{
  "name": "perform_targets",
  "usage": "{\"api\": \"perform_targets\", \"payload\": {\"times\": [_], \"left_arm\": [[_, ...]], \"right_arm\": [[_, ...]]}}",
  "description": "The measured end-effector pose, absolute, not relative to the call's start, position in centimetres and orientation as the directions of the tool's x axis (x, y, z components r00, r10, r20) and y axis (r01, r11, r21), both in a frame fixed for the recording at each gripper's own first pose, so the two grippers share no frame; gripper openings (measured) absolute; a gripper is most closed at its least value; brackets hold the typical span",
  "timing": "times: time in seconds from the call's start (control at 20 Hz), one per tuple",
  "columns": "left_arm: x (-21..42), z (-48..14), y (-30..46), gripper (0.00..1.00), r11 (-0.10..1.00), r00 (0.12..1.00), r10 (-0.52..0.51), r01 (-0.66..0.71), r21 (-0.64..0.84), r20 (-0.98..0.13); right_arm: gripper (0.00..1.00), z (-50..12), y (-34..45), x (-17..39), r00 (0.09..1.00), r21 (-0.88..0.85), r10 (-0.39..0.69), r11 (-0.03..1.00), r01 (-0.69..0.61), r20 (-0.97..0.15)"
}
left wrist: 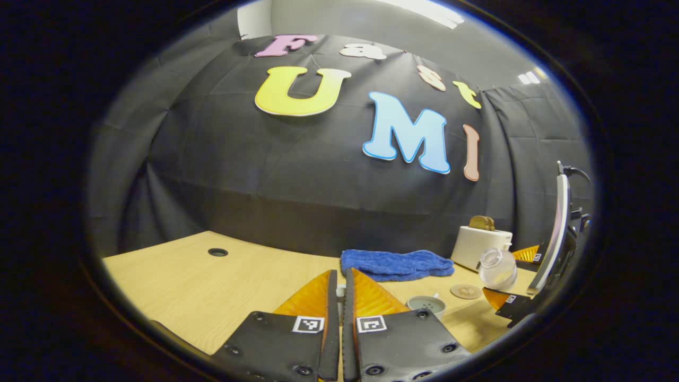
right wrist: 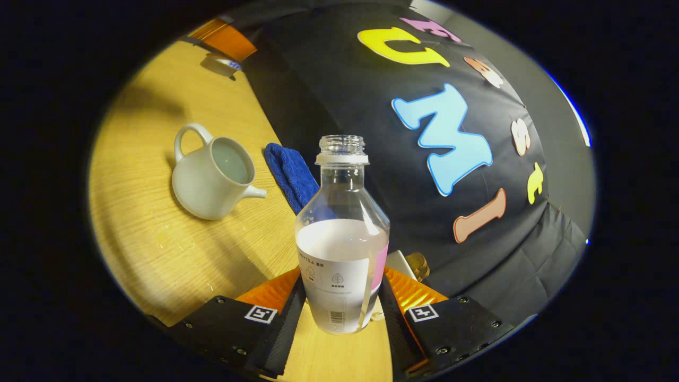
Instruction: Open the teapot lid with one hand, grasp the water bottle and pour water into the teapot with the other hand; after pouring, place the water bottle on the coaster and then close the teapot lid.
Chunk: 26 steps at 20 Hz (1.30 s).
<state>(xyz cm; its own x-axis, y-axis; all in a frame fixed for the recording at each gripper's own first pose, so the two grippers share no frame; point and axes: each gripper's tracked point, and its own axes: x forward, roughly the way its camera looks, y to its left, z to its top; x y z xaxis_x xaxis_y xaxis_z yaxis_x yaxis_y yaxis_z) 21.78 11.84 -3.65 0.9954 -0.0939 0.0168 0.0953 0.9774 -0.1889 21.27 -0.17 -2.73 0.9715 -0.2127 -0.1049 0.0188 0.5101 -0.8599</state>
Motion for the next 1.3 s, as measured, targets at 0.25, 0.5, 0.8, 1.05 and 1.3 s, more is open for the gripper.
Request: {"api": "perform_targets", "payload": {"times": [0.25, 0.5, 0.8, 1.05, 1.3], "left_arm": [[21.8, -3.8, 12.4, 0.09, 0.977, 0.996, -0.088, 0.090, -0.196, 0.019], [21.9, -4.0, 12.9, 0.09, 0.974, 0.996, -0.084, 0.087, -0.208, 0.023], [22.1, -4.4, 12.9, 0.09, 0.971, 0.995, -0.095, 0.096, -0.218, 0.015], [22.0, -4.2, 12.6, 0.09, 0.967, 0.994, -0.107, 0.109, -0.232, 0.020], [22.1, -4.2, 12.7, 0.08, 0.963, 0.994, -0.111, 0.113, -0.244, 0.022]], "right_arm": [[0.75, -1.9, 0.1, 21.7, 0.975, -0.962, -0.209, 0.273, -0.008, -0.068], [0.75, -1.3, 0.3, 22.3, 0.979, -0.990, -0.193, 0.140, -0.035, -0.062], [0.75, -1.2, 1.1, 23.3, 0.985, -0.999, -0.163, 0.014, -0.047, -0.048], [0.75, -0.5, 1.2, 23.6, 0.988, -0.996, -0.151, -0.072, -0.051, -0.040], [0.74, 0.2, 1.1, 24.2, 0.991, -0.988, -0.131, -0.148, -0.041, -0.021]]}}
